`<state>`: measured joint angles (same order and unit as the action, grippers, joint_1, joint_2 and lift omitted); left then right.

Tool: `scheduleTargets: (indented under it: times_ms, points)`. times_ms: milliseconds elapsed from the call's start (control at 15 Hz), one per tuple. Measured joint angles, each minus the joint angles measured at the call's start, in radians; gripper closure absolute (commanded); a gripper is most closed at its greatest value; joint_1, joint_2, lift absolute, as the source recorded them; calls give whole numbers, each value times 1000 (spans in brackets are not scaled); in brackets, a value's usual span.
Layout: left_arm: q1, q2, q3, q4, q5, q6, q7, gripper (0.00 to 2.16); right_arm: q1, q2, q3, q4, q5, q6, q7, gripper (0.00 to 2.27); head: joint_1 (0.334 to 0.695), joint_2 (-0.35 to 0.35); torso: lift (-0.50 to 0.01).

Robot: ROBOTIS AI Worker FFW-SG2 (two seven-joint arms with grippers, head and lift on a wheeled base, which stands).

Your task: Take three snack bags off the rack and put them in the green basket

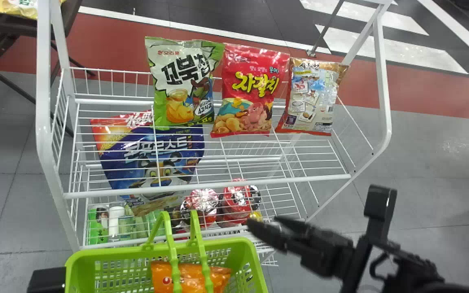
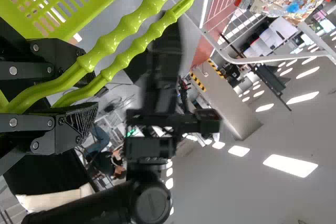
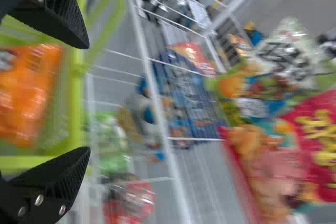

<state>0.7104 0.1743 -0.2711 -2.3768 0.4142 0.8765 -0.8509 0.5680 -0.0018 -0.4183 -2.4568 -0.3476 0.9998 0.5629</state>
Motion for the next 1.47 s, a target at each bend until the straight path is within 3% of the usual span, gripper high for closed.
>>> scheduleTargets:
  times_ms: [267,867,933,1067,1133,1200,1267,1467]
  points:
    - [-3,10,-28,10,-7,5,5,927,-154,0,138,181,173,-479,-149,66,695,-350,-20]
    - [-10,13,-35,22,-9,43,-5,927,-576,0,188,639,325,-576,-230,130,695,-350,-20]
    - [-10,15,-35,23,-8,43,-6,927,-604,0,188,675,332,-579,-226,228,695,-350,-20]
    - [-15,17,-35,28,-5,42,-6,927,-646,-3,188,728,338,-572,-206,667,695,-350,-20]
    - [-18,17,-35,31,-4,41,-5,927,-660,-4,190,741,338,-557,-188,1102,695,-350,-20]
    - [-20,17,-35,33,-4,40,-5,927,-674,-6,193,749,339,-526,-167,1750,695,-350,-20]
    - [-22,17,-35,34,-3,40,-5,927,-682,-9,198,753,339,-491,-162,2067,695,-350,-20]
    - [-25,19,-29,37,1,38,-3,927,-668,-8,203,748,336,-491,-211,2132,695,-350,-20]
